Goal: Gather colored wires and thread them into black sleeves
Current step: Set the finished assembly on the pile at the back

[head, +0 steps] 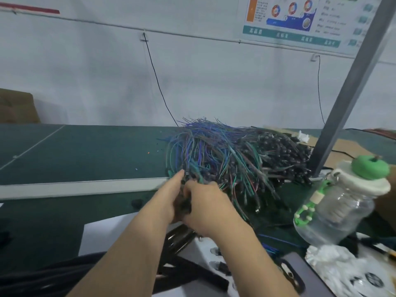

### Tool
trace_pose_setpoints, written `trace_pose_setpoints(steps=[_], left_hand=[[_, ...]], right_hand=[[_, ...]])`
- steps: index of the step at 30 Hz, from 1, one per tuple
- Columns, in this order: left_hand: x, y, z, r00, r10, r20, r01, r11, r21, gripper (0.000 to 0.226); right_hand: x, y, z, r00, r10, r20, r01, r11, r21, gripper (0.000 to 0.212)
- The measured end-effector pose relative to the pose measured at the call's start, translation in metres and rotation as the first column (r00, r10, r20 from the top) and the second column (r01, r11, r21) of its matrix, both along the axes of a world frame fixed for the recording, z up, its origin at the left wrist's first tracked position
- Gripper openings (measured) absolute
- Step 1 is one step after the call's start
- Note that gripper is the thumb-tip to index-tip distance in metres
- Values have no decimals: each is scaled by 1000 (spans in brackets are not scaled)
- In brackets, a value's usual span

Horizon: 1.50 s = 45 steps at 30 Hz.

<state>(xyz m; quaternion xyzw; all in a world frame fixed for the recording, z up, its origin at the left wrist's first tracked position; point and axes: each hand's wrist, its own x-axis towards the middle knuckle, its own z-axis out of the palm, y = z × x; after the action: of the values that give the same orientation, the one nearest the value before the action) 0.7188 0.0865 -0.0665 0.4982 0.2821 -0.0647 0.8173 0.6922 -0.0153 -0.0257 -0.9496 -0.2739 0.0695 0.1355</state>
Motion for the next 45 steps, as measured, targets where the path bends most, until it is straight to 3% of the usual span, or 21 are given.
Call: trace_pose_setpoints(steps=[2, 4, 6, 9, 14, 18, 20, 23, 25, 28, 30, 33, 36, 42, 45], left_hand=[[-6, 3, 1, 998, -54, -42, 56, 996, 65, 54], [-8, 4, 3, 995, -91, -36, 94, 992, 83, 48], [-7, 2, 6, 997, -79, -25, 82, 988, 130, 39], [-1, 1, 5, 1000, -8, -8, 10, 979, 205, 25], [16, 3, 1, 998, 68, -8, -63, 956, 288, 31], [31, 13, -4, 994, 107, -5, -102, 966, 236, 45], [36, 19, -9, 992, 120, -38, -110, 973, 203, 52], [35, 20, -4, 994, -53, -98, 68, 985, 160, 55], [36, 23, 2, 981, -164, -103, 178, 974, 140, 55], [44, 28, 5, 991, -123, -47, 128, 984, 120, 51], [43, 28, 4, 993, -117, -18, 118, 990, 76, 35], [42, 28, -3, 998, -59, -34, 63, 992, 111, 23], [38, 39, 0, 998, 57, -24, -52, 985, 164, 23], [20, 75, 21, 962, 259, 87, -262, 965, 32, 19], [6, 84, 31, 957, 257, 134, -255, 966, -33, 15]], right_hand=[[-1, -5, 21, 981, 93, -171, -108, 991, -78, 27], [13, -13, 40, 951, 40, -306, -42, 999, -2, 20], [37, -14, 41, 971, -130, -202, 157, 980, 123, 21], [64, 5, 14, 923, -376, -83, 381, 858, 344, 29], [91, 31, -27, 915, -381, -134, 398, 906, 145, 37], [107, 41, -34, 912, -392, -120, 392, 920, -26, 71], [105, 49, -31, 931, -354, -86, 350, 935, -58, 65], [96, 56, -22, 970, -237, -52, 236, 972, -13, 36], [92, 53, -15, 988, -148, -41, 151, 987, 59, 30], [84, 37, -1, 987, 63, -146, -39, 986, 164, 33], [81, 24, 3, 966, 106, -236, -56, 976, 211, 28], [93, 6, -10, 951, -86, -298, 197, 910, 365, 19], [104, -1, -30, 904, -357, -237, 418, 855, 306, 15], [94, 8, -43, 863, -471, -182, 504, 818, 276, 24], [85, 16, -40, 860, -468, -204, 507, 831, 230, 28]])
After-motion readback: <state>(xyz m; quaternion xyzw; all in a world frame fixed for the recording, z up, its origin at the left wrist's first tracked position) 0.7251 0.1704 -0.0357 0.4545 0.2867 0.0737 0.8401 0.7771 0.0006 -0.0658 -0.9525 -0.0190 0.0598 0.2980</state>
